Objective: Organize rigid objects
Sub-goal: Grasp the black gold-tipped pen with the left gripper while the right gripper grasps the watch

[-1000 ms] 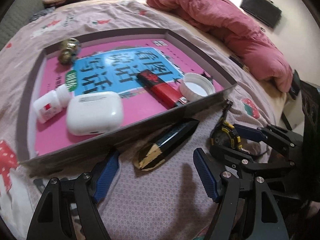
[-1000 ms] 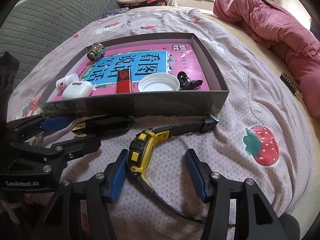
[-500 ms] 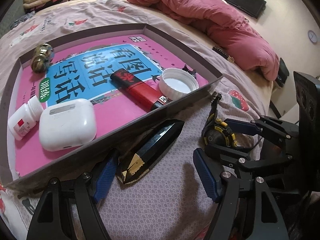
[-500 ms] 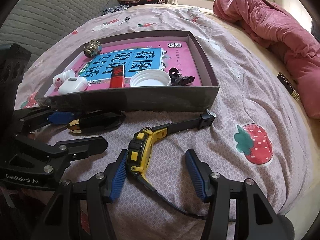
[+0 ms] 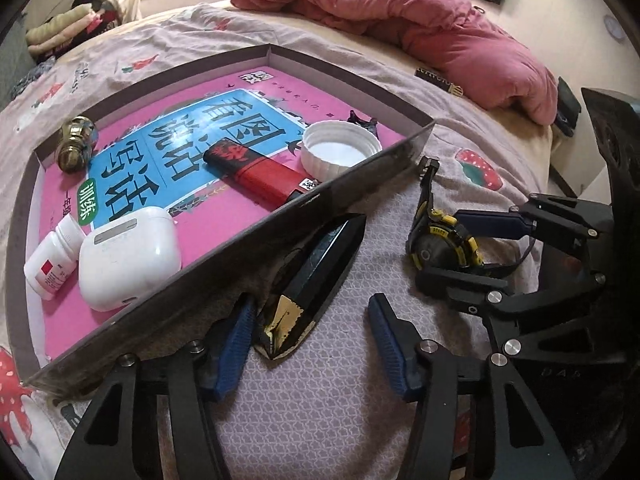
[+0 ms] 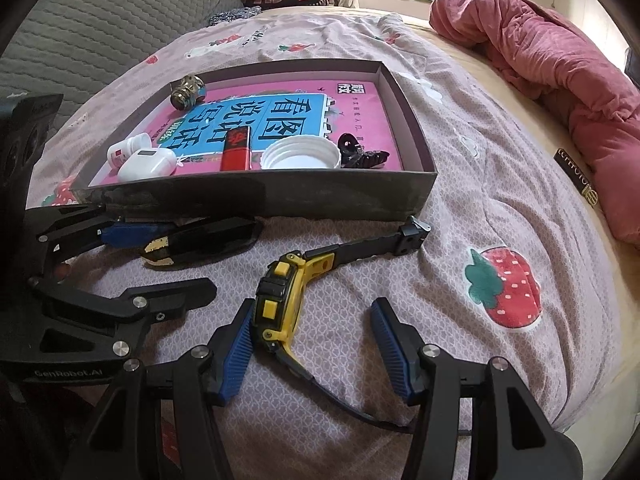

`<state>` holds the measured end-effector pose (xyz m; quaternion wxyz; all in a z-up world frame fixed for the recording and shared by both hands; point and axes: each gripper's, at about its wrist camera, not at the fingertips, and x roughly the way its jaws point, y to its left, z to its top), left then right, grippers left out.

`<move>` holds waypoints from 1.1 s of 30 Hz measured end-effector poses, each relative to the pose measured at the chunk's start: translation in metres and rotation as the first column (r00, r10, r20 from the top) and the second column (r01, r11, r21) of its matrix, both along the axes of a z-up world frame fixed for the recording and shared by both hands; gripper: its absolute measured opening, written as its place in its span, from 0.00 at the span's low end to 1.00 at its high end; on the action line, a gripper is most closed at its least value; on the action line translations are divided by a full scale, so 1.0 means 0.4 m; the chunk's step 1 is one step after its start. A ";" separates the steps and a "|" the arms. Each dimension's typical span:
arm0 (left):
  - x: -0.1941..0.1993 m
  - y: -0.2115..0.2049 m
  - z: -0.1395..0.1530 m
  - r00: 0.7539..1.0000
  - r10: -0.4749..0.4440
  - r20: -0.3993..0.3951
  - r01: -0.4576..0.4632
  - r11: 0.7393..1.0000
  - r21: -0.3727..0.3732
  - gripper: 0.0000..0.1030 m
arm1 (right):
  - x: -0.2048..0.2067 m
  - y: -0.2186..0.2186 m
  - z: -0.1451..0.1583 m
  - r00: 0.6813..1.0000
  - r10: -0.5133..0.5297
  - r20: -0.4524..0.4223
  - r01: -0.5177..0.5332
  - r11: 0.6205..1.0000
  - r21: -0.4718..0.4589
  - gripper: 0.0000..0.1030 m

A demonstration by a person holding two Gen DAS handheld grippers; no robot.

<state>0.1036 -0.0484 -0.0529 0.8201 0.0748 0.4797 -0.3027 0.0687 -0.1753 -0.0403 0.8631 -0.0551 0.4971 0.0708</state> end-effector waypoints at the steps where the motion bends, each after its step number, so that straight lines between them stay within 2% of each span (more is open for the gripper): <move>1: -0.002 0.002 0.003 1.000 -0.007 -0.004 0.007 1.000 -0.005 0.54 | 0.000 -0.001 0.001 1.000 0.000 -0.001 0.000 1.000 0.001 0.55; 4: -0.016 0.001 0.012 0.998 -0.052 -0.020 0.051 0.998 -0.039 0.49 | -0.001 -0.004 0.001 1.000 -0.002 -0.003 0.002 1.000 0.006 0.55; 6: -0.027 -0.008 0.017 0.998 -0.064 0.002 0.064 0.998 -0.022 0.49 | 0.001 -0.004 0.001 1.000 -0.002 -0.006 0.002 1.000 0.010 0.55; 10: -0.023 -0.013 0.016 0.999 -0.034 0.018 0.035 0.999 -0.010 0.49 | 0.001 -0.007 0.000 1.000 -0.005 -0.007 0.006 1.000 0.010 0.55; 13: -0.007 -0.007 0.016 1.000 0.003 0.016 -0.002 0.999 -0.033 0.49 | 0.002 -0.010 -0.001 1.000 -0.005 -0.009 0.005 1.000 0.020 0.55; 21: 0.010 -0.026 0.010 0.999 0.023 0.029 -0.022 0.999 -0.025 0.47 | 0.002 -0.010 -0.004 1.000 0.003 -0.009 -0.003 1.000 0.021 0.55; 33: 0.002 -0.045 0.000 0.997 0.033 0.073 -0.036 0.999 0.035 0.38 | 0.009 -0.005 -0.017 1.000 0.001 -0.012 -0.001 1.000 0.009 0.55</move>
